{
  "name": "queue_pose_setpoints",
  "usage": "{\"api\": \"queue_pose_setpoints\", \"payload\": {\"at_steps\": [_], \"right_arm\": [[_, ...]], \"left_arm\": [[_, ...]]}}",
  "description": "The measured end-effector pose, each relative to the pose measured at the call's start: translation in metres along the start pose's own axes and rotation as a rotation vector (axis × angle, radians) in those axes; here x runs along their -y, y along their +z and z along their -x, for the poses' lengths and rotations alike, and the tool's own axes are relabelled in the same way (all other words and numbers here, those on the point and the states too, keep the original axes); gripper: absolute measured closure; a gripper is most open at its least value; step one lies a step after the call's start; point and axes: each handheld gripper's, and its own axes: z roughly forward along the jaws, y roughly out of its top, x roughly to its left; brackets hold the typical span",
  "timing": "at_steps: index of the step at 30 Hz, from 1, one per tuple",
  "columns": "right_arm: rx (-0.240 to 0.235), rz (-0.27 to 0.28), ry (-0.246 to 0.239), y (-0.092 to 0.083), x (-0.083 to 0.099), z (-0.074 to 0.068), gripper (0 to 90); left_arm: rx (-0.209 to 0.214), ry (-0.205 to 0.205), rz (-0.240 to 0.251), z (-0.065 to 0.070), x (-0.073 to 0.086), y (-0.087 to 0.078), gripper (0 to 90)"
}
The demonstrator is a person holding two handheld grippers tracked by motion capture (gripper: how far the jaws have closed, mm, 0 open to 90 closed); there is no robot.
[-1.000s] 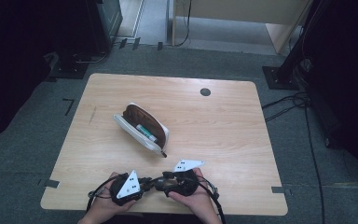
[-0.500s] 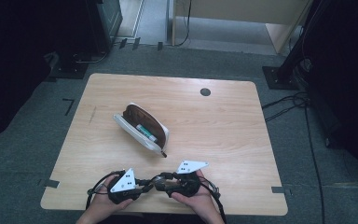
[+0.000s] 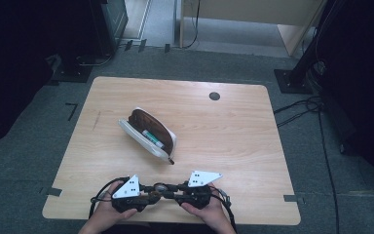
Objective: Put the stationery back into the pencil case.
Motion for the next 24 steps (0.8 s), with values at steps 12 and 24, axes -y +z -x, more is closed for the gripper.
{"api": "queue_pose_setpoints", "payload": {"at_steps": [12, 24], "right_arm": [[0.163, 0.044, -0.031, -0.018, -0.013, -0.007, 74.3], [0.254, 0.055, -0.032, -0.035, -0.024, -0.010, 74.3]], "left_arm": [[-0.205, -0.044, -0.040, -0.002, 0.001, -0.005, 26.0], [-0.326, -0.119, -0.092, -0.014, 0.012, -0.022, 9.7]]}}
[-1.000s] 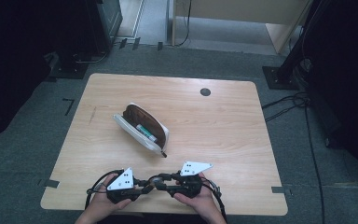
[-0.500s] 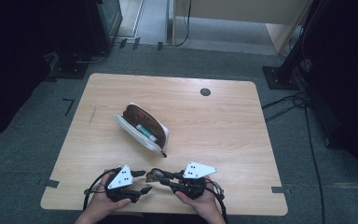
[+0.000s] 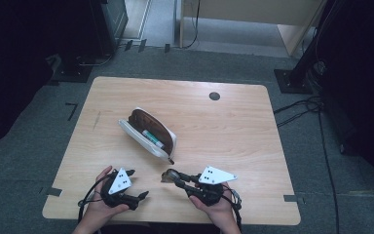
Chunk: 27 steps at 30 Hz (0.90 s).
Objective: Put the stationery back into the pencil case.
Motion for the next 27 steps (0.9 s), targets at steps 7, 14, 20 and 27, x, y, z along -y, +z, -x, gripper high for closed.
{"api": "queue_pose_setpoints", "payload": {"at_steps": [7, 14, 20, 27], "right_arm": [[0.052, 0.025, 0.006, -0.011, -0.008, 0.005, 74.3], [0.095, 0.058, 0.008, -0.024, -0.023, 0.012, 74.3], [0.132, 0.077, -0.005, -0.031, -0.039, 0.014, 74.3], [0.169, 0.089, -0.020, -0.028, -0.059, 0.015, 74.3]], "left_arm": [[-0.069, -0.042, -0.033, -0.015, 0.010, -0.011, 9.6], [-0.147, -0.079, -0.074, -0.030, 0.020, -0.020, 9.5], [-0.229, -0.127, -0.103, -0.049, 0.031, -0.031, 9.5], [-0.252, -0.203, -0.107, -0.064, 0.040, -0.037, 9.1]]}}
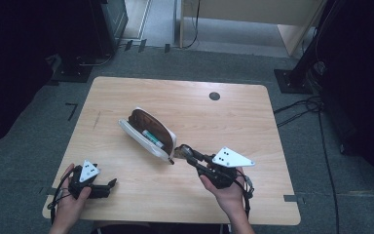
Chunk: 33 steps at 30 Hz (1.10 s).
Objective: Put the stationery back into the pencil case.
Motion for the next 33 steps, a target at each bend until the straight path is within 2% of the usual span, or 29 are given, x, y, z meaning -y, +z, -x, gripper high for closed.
{"api": "queue_pose_setpoints", "payload": {"at_steps": [3, 7, 12, 19, 24, 33], "right_arm": [[0.012, -0.006, -0.015, 0.007, -0.007, -0.003, 74.3], [0.030, -0.019, -0.030, 0.019, -0.013, -0.006, 74.2], [0.060, -0.048, -0.043, 0.034, -0.020, -0.009, 74.2], [0.081, -0.119, -0.061, 0.060, -0.029, -0.010, 74.1], [0.087, -0.171, -0.081, 0.079, -0.031, -0.012, 74.0], [0.101, -0.285, -0.079, 0.108, -0.028, -0.010, 73.4]], "left_arm": [[0.026, -0.001, 0.006, -0.001, 0.001, 0.002, 7.6], [0.034, 0.013, -0.005, 0.000, 0.000, 0.003, 3.0], [0.043, 0.004, -0.010, -0.002, -0.001, 0.004, 2.7], [0.074, -0.007, -0.019, -0.004, -0.001, 0.005, 2.8], [0.077, -0.001, -0.020, -0.004, -0.001, 0.005, 2.8], [0.077, -0.003, -0.019, -0.004, -0.001, 0.005, 2.8]]}}
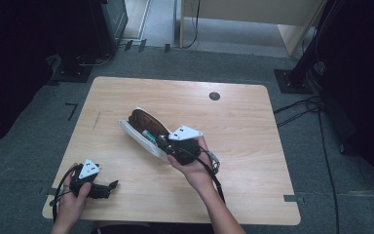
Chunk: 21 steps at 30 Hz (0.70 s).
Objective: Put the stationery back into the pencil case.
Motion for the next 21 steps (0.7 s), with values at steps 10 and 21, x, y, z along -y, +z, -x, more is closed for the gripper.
{"api": "queue_pose_setpoints", "payload": {"at_steps": [10, 21], "right_arm": [[0.009, 0.026, 0.005, 0.009, -0.012, 0.001, 66.1], [-0.028, 0.061, 0.021, -0.002, -0.003, 0.002, 59.3]], "left_arm": [[0.001, 0.001, 0.000, 0.000, 0.000, 0.000, 2.8], [0.001, 0.002, 0.000, 0.000, 0.000, 0.000, 2.8]]}}
